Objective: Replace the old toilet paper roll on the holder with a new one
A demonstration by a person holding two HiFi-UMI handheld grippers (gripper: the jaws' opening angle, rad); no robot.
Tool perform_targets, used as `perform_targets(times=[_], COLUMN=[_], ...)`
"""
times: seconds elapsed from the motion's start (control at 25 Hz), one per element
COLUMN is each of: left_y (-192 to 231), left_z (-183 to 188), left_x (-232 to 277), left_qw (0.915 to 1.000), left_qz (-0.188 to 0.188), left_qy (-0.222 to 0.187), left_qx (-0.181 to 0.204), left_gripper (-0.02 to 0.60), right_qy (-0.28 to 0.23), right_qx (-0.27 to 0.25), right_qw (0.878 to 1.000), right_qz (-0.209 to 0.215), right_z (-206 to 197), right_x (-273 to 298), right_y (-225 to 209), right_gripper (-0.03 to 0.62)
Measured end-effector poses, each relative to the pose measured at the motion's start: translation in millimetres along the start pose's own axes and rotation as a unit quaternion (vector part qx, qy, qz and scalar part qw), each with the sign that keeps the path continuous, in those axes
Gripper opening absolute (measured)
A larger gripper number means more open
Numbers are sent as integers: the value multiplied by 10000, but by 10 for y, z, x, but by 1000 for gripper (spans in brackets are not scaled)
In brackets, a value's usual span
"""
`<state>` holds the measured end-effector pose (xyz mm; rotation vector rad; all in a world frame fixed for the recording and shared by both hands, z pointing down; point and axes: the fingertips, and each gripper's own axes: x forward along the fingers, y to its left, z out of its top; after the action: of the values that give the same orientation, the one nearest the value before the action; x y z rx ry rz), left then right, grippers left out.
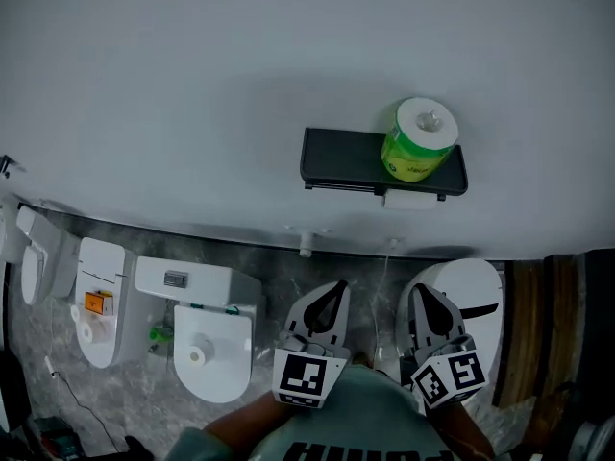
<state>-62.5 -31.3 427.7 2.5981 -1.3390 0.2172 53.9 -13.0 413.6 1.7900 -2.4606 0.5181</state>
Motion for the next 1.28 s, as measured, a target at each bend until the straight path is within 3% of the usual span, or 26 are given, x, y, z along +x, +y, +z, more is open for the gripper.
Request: perform_targets(times=[0.36, 0.64, 1.28], left_y=[279, 358, 271], left_z=[35, -28, 152], left_x=[139, 248, 742], left_qw=[9992, 9988, 9992], left_qz=[-412, -470, 31], left_qy=[-10, 123, 266], left_qx=[2, -78, 280], left_gripper=[6, 6, 6], right_qy=[-9, 78, -18], right_qx=[148, 288, 1204], right_qw=[9989, 9982, 9918], right_qz=[-441, -511, 425], right_z=[19, -41, 57], right_x=[224, 345, 801], right_y=[84, 25, -464], right_gripper=[8, 8, 17])
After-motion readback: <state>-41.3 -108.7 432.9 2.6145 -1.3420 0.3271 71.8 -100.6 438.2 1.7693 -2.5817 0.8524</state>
